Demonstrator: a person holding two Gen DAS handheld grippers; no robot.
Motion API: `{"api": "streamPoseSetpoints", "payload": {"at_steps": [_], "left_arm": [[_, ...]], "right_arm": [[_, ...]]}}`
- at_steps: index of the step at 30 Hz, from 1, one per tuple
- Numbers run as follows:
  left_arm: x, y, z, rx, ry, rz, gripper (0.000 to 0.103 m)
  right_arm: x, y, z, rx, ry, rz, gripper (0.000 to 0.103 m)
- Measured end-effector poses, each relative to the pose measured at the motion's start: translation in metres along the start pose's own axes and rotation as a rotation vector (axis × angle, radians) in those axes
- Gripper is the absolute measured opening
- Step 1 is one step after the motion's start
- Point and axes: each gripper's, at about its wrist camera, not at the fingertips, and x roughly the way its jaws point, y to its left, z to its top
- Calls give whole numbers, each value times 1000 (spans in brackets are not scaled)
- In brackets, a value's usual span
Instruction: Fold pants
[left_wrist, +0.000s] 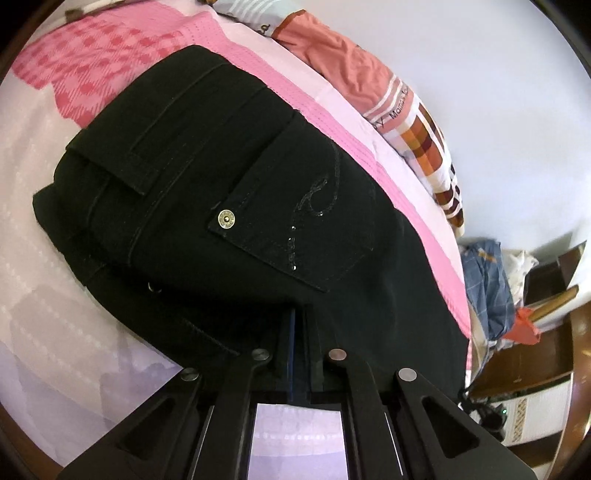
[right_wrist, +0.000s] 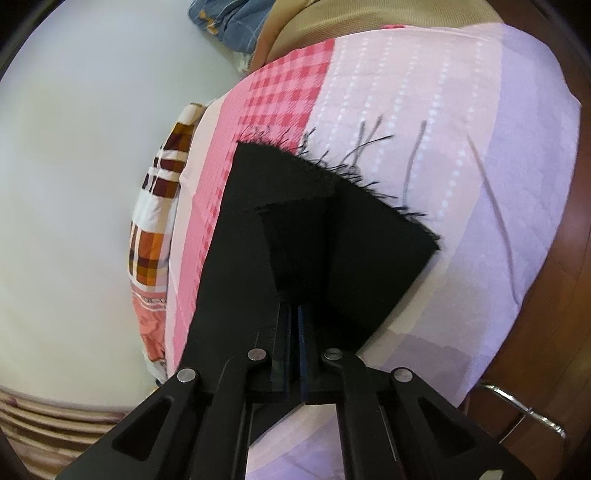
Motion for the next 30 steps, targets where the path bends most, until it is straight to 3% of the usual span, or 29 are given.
{"api": "streamPoseSetpoints", "payload": {"at_steps": [17,21,25,30], "left_arm": [[-35,-20,-16,96,-24,-17,3],[-32,-10,-19,71,1,-33,3],[-27,-4,-19,55,19,-44,3],[-21,12,-17,-44,55,-101,7]], "right_arm": [[-17,-4,0,22,-21,5,3],[-12,-10,1,46,5,30,3],[-5,-17,1,97,39,53,9],[3,-22,0,127,48,43,10]]}}
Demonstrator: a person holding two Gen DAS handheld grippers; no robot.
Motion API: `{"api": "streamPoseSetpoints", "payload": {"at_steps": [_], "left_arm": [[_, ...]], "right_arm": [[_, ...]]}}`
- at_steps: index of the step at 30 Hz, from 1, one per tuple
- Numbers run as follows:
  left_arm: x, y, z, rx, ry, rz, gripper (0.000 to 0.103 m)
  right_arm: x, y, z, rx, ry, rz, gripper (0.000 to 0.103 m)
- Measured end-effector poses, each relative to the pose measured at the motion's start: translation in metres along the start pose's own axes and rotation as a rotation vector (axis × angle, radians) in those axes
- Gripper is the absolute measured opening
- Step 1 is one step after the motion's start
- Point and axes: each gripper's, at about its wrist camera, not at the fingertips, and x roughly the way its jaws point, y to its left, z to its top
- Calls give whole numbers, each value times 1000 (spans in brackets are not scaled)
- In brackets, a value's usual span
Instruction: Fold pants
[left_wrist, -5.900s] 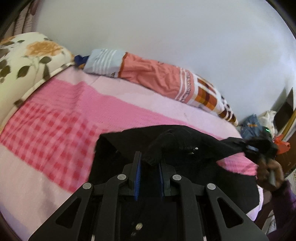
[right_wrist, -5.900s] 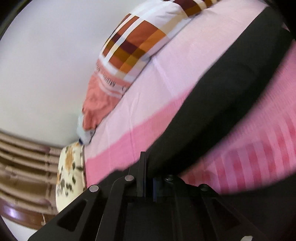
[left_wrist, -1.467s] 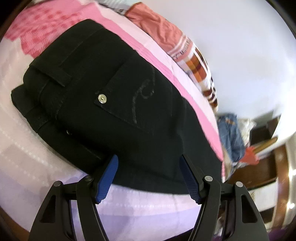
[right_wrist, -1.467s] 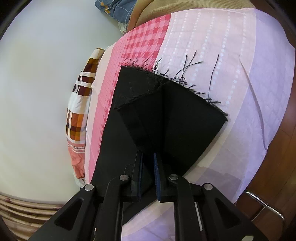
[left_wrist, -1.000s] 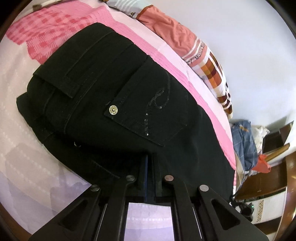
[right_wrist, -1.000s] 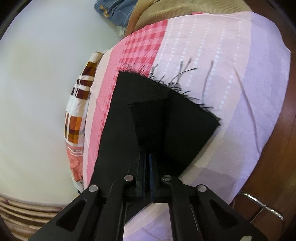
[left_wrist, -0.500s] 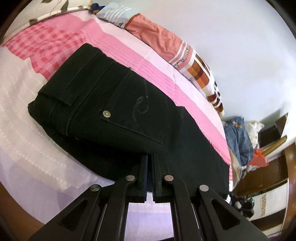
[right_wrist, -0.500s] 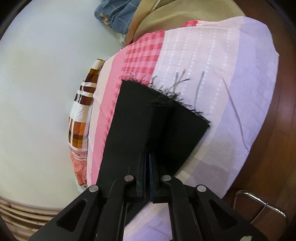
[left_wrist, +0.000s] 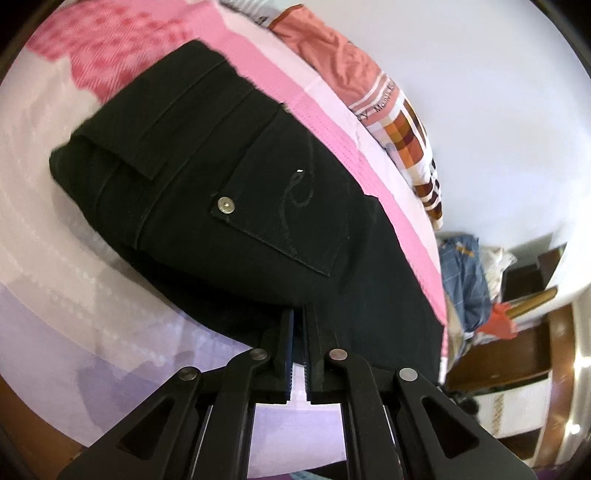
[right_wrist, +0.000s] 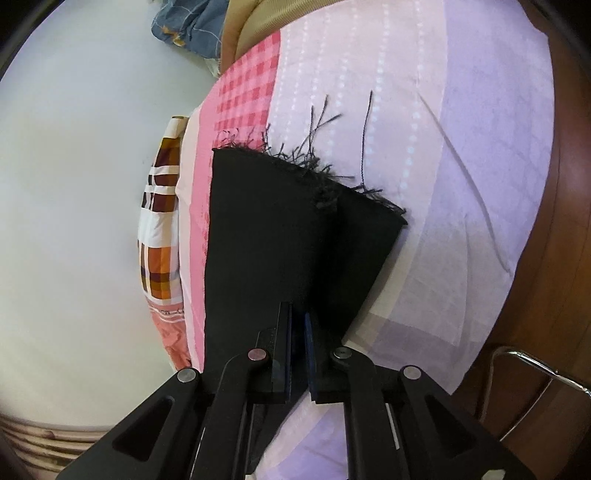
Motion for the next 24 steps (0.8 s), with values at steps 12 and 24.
{"api": "streamPoseSetpoints", "payload": {"at_steps": [12,24], "left_arm": [[-1,-2,6,43,-43,115,12],[-21,10,13,28,-62,153,10]], "right_arm": [[-13,20,-8,-113,-41,-71,4],[-22,18,-9,-96,-52,-64,3]]}}
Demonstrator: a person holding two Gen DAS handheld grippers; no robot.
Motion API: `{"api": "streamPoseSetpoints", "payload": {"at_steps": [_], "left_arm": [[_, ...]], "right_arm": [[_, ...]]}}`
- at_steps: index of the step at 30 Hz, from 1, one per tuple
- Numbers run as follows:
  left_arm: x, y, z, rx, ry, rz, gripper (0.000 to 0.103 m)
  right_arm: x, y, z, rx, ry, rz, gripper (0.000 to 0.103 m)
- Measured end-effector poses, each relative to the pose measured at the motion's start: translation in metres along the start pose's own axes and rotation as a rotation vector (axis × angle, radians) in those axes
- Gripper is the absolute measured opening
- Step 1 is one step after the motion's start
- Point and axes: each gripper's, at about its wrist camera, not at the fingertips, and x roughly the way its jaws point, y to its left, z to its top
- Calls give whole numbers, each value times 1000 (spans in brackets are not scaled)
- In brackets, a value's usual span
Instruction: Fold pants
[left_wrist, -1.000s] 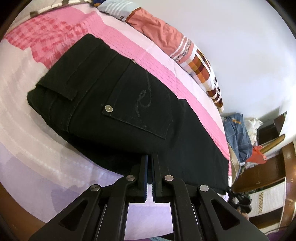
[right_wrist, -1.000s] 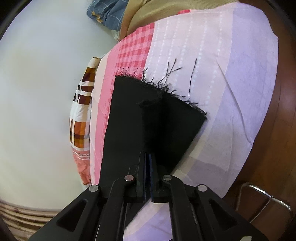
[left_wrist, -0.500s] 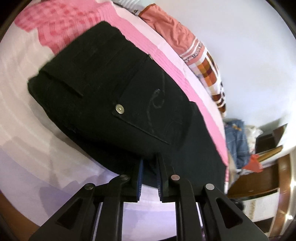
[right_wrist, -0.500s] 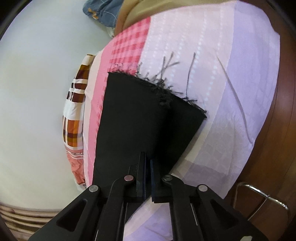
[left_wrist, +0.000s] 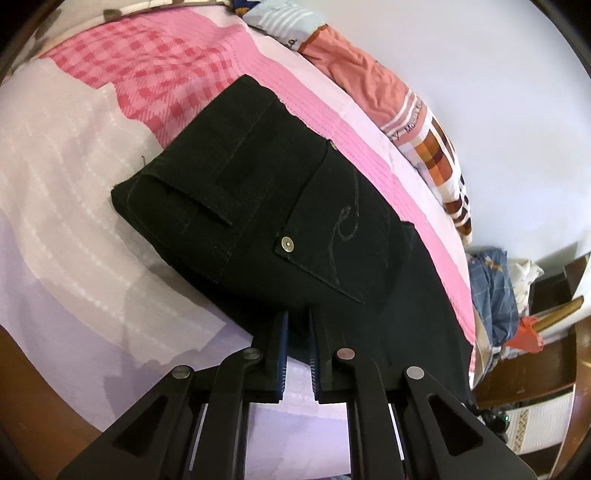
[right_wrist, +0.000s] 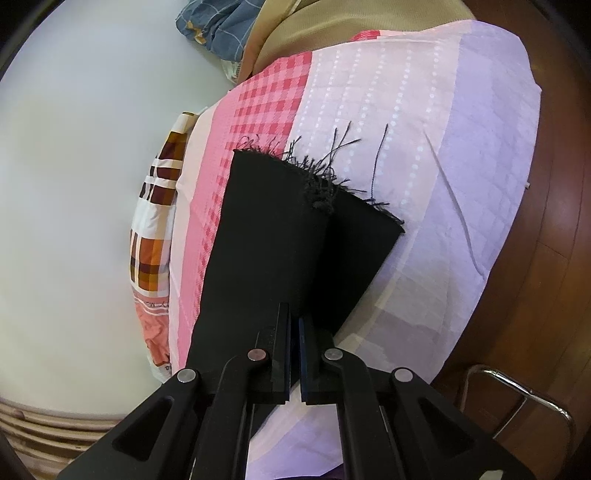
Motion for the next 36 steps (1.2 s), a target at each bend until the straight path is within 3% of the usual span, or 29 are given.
{"api": "streamPoseSetpoints", "payload": {"at_steps": [3,6,8,12,15,18,21,24,27,36], "left_arm": [[0,0,0,18,7,14,10],[1,-3,-1,48,10,31,10],[0,-6,-1,72,12,41,10],[-4,-12,-2,95,12,-5,10],[-6,-19,-5,122,19,-35,11],[-5,-29,-8,156,20,-52,11],[-5,-33,-10,181,29,-65,13],[-7,-32,-9,181,29,-73,14],[-7,-28,-9,155,25,-91,15],[2,-17,-10,102,56,-104,16]], "right_arm": [[8,-16,3,47,17,-40,3],[14,-38,8,152,40,1,3],[4,-48,9,212,-4,16,12],[-4,-29,-1,160,21,49,12],[15,6,-31,83,139,105,12],[63,42,-81,16,346,158,12],[101,60,-120,-16,485,174,12],[121,65,-135,-21,533,160,13],[128,63,-138,-17,542,114,14],[136,74,-148,-35,527,101,28]]}}
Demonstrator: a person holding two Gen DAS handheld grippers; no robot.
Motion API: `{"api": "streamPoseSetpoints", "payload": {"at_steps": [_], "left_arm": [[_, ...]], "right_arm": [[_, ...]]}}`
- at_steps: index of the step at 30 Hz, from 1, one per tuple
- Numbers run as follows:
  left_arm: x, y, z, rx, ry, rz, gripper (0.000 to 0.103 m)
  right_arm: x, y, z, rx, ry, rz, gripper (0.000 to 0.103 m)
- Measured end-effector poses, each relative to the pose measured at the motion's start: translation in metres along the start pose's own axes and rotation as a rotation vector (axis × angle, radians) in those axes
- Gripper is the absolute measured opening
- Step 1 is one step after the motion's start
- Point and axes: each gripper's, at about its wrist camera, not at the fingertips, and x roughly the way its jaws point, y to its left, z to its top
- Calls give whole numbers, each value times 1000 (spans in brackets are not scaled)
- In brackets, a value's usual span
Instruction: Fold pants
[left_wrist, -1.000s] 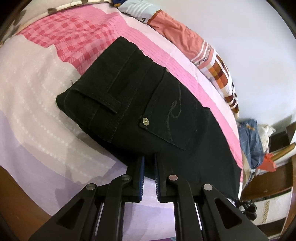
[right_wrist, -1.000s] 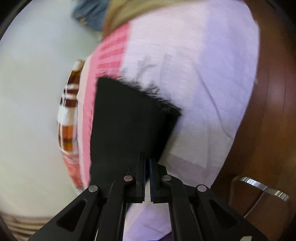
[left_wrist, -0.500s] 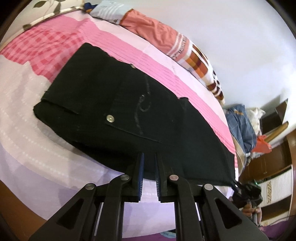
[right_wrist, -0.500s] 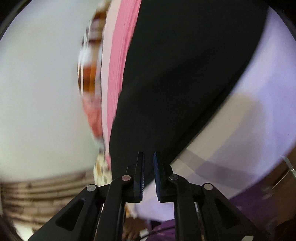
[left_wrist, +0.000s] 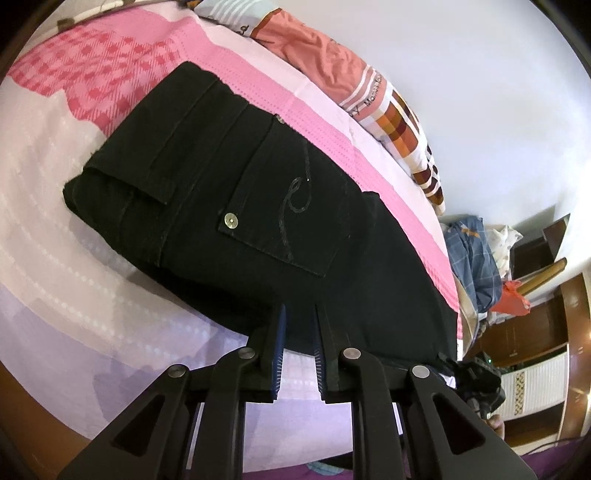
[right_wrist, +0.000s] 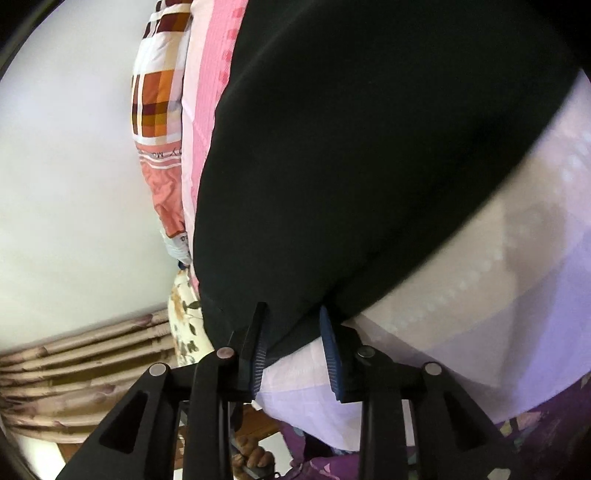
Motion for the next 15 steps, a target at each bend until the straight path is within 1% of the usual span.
{"api": "streamPoseSetpoints", "payload": {"at_steps": [2,4,5,6,7,11,15], "left_arm": [[2,0,0,-3,5,-1,16],[4,1,-1,-9,14,-1,17],[3,1,-1,-11,16,-1,18],[4,2,-2,-13,17,-2,19],[3,3,-3,-14,18,-3,20],[4,2,-4,-7,24,16,23],[0,6,-3,-25,12,21,23]], "right_arm": [[8,6,0,-20,7,3,29],[19,15,-3,-74,8,-23,29],[22,18,-5,-93,9,-34,26],[26,22,-6,-128,13,-69,9],[28,24,-6,-147,14,-91,7],[23,25,-10,-163,7,-71,5],[15,35,-18,-212,17,-87,5]]}}
